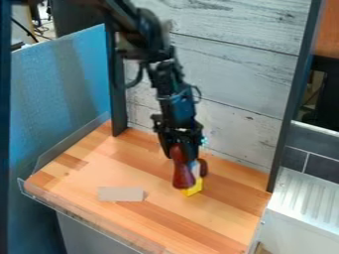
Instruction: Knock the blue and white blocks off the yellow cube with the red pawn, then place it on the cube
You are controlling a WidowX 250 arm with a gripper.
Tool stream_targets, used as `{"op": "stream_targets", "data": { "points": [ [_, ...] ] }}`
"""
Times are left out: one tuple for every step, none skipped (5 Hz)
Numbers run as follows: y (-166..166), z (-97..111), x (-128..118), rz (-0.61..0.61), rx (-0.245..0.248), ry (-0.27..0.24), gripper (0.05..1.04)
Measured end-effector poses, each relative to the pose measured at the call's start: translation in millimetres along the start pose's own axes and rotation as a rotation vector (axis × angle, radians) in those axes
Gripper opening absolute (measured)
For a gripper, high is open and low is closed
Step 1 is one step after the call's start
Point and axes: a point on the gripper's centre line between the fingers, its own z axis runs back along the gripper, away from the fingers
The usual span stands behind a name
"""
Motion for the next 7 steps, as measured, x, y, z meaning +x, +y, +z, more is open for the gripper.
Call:
{"op": "stream_targets", "data": {
  "points": [
    [-1.9, 23.1, 7.1, -0.098, 0.270, -0.058, 0.592],
    [-10.6, 26.2, 7.5, -0.163, 0.524, -0.023, 0.592],
    [-18.5, 34.1, 12.7, -0.231, 0.755, -0.005, 0.592],
    [-21.9, 31.0, 10.0, -0.219, 0.721, 0.005, 0.592],
    [-18.6, 26.8, 5.9, -0.159, 0.571, 0.010, 0.593],
    [-9.5, 28.3, 4.2, -0.109, 0.462, -0.011, 0.592],
    [5.6, 36.2, 4.9, -0.039, 0.403, -0.052, 0.592]
  ]
}}
